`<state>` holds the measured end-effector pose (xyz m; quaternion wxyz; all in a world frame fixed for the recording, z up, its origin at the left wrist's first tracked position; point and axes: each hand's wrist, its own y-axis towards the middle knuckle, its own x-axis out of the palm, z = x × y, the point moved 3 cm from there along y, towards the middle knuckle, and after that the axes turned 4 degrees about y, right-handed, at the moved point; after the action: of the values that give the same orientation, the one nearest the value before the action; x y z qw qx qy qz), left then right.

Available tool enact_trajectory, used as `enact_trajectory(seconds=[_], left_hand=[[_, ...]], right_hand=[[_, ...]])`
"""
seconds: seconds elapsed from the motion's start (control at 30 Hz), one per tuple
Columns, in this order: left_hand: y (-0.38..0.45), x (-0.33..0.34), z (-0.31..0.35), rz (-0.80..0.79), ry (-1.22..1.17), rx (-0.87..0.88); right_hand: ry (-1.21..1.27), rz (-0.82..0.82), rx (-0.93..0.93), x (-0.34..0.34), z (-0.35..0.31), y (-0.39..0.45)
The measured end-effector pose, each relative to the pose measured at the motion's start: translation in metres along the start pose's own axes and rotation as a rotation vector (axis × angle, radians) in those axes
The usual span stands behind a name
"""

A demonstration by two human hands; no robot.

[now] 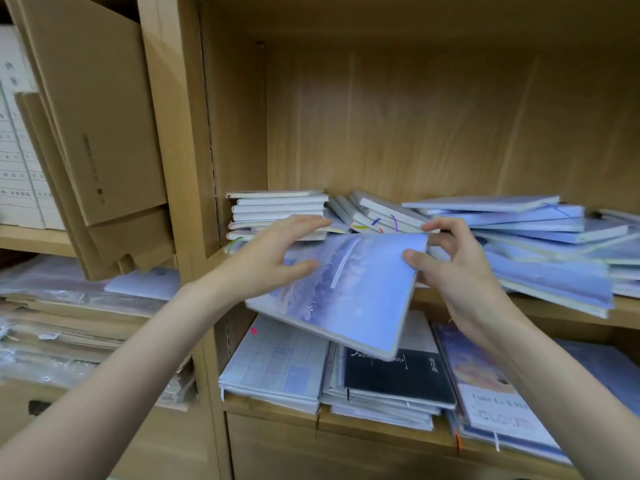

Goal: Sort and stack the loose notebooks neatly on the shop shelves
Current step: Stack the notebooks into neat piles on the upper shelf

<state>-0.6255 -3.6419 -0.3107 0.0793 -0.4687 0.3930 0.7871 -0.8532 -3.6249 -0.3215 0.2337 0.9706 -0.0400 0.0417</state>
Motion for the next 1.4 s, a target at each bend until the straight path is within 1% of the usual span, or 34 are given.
enact_trajectory(seconds=[0.07, 0.13, 0.2, 0.27, 0.3, 0.33, 0.4, 0.43, 0.5, 0.53, 0.63, 0.7, 0.73, 0.77, 0.8, 0.83, 0.9, 0.97, 1.0, 1.03, 1.07, 1.1, 1.17, 1.23, 1.3, 1.33, 1.4], left_hand=[[0.014, 0.007, 0.005, 0.003, 0.009, 0.018], [0.025, 0.012, 0.009, 0.009, -0.014, 0.017], [0.031, 0.022, 0.014, -0.062, -0.075, 0.024], [0.032, 0.04, 0.016, -0.215, -0.248, -0.003], [0.029, 0.049, 0.019, -0.259, -0.358, -0.031], [0.027, 0.054, 0.02, -0.244, -0.456, -0.061], [0.027, 0.051, 0.02, -0.105, -0.59, -0.092], [0.028, 0.042, 0.021, -0.014, -0.603, -0.094], [0.033, 0.022, 0.02, 0.128, -0.601, -0.12], [0.036, 0.011, 0.018, 0.202, -0.645, -0.163], [0.048, -0.011, 0.013, 0.437, -0.895, -0.341], [0.061, -0.013, 0.01, 0.495, -0.994, -0.45], [0.068, -0.012, 0.005, 0.508, -1.031, -0.497], [0.073, -0.013, -0.001, 0.525, -1.053, -0.539], [0.076, -0.016, -0.01, 0.544, -1.021, -0.571], [0.077, -0.022, -0.021, 0.551, -0.936, -0.591], [0.067, -0.041, -0.046, 0.582, -0.7, -0.567], [0.045, -0.058, -0.069, 0.609, -0.478, -0.522], [0.033, -0.064, -0.08, 0.589, -0.32, -0.51], [0.022, -0.065, -0.086, 0.533, -0.172, -0.507], [0.012, -0.062, -0.09, 0.484, -0.073, -0.506], [0.006, -0.058, -0.093, 0.455, -0.025, -0.48], [0.003, -0.05, -0.092, 0.438, 0.028, -0.378], [0.005, -0.044, -0.087, 0.406, 0.127, -0.252], [0.01, -0.039, -0.087, 0.319, 0.236, -0.117], [0.015, -0.035, -0.089, 0.241, 0.305, -0.066], [0.026, -0.027, -0.094, 0.068, 0.432, -0.014]], right_hand=[[-0.058, -0.053, -0.079, -0.012, -0.014, 0.001], [-0.14, -0.163, -0.221, -0.022, -0.035, -0.001], [-0.266, -0.287, -0.341, -0.03, -0.052, -0.002], [-0.382, -0.373, -0.39, -0.03, -0.061, 0.001], [-0.429, -0.403, -0.4, -0.028, -0.065, 0.004], [-0.471, -0.424, -0.414, -0.026, -0.068, 0.008], [-0.521, -0.429, -0.451, -0.025, -0.08, 0.017], [-0.516, -0.415, -0.439, -0.027, -0.087, 0.024], [-0.454, -0.367, -0.357, -0.035, -0.099, 0.036], [-0.39, -0.341, -0.302, -0.039, -0.1, 0.042], [-0.102, -0.247, -0.117, -0.037, -0.082, 0.055], [-0.078, -0.262, -0.049, -0.011, -0.059, 0.061], [-0.111, -0.273, -0.058, 0.006, -0.049, 0.064], [-0.138, -0.24, -0.085, 0.022, -0.042, 0.07], [-0.141, -0.172, -0.108, 0.036, -0.038, 0.079], [-0.126, -0.105, -0.108, 0.047, -0.034, 0.089], [-0.057, -0.022, -0.047, 0.066, -0.027, 0.115], [-0.04, 0.009, 0.036, 0.084, -0.016, 0.138], [-0.062, 0.0, 0.075, 0.096, -0.009, 0.149], [-0.105, -0.017, 0.112, 0.107, -0.002, 0.156], [-0.19, -0.048, 0.136, 0.119, 0.001, 0.159], [-0.309, -0.094, 0.142, 0.128, 0.003, 0.161], [-0.566, -0.18, 0.091, 0.129, 0.002, 0.159], [-0.824, -0.232, -0.046, 0.11, -0.009, 0.147], [-1.001, -0.306, -0.257, 0.085, -0.014, 0.13], [-1.039, -0.415, -0.319, 0.074, -0.012, 0.118], [-1.082, -0.666, -0.385, 0.06, -0.001, 0.093]])
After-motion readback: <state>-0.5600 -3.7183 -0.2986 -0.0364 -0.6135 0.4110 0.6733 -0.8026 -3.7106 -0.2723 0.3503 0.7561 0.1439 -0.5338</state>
